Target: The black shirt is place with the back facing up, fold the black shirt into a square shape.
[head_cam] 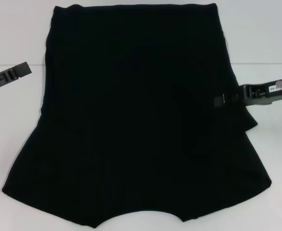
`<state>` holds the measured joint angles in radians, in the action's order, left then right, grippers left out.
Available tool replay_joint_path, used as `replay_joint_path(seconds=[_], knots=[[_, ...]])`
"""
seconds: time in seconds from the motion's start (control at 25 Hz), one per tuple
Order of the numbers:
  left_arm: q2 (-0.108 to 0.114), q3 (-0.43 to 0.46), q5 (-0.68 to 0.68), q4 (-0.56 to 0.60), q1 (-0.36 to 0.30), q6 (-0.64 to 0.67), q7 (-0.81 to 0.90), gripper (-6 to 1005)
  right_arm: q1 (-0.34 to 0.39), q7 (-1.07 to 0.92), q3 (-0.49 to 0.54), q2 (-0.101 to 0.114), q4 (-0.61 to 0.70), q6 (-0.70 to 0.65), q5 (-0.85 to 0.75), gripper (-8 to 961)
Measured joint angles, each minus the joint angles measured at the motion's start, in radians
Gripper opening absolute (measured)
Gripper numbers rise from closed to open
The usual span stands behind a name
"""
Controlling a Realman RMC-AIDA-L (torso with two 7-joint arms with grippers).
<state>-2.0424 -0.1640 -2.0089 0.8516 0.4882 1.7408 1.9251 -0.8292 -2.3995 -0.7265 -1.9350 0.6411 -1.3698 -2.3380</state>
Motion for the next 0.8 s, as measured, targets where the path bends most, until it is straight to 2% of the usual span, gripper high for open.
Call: replay_joint_path(seconds=[0.12,0.2,0.24,0.4,0.52,0.8], knots=[[0.010,-0.008,-0.070,0.023,-0.008,0.023,0.075,635,0.000,-0.021,0.001,0.016,-0.005,-0.005,0.003,375],[0.021,-0.007,-0.170,0.060,-0.014,0.063,0.140,634,0.002,-0.042,0.002,0.026,-0.007,-0.006,0.003,444],[0.031,-0.004,-0.272,0.096,-0.016,0.104,0.197,634,0.004,-0.051,0.002,0.032,-0.007,-0.006,0.003,462],[0.042,0.001,-0.444,0.159,-0.017,0.172,0.295,634,0.011,-0.073,0.017,0.048,-0.008,-0.006,0.005,536],[0.039,-0.007,-0.511,0.178,-0.021,0.177,0.336,633,0.013,-0.077,0.027,0.052,-0.008,-0.007,0.006,536],[0.036,-0.026,-0.643,0.163,-0.012,0.087,0.386,626,0.015,-0.071,0.030,0.056,-0.008,-0.009,0.007,536]])
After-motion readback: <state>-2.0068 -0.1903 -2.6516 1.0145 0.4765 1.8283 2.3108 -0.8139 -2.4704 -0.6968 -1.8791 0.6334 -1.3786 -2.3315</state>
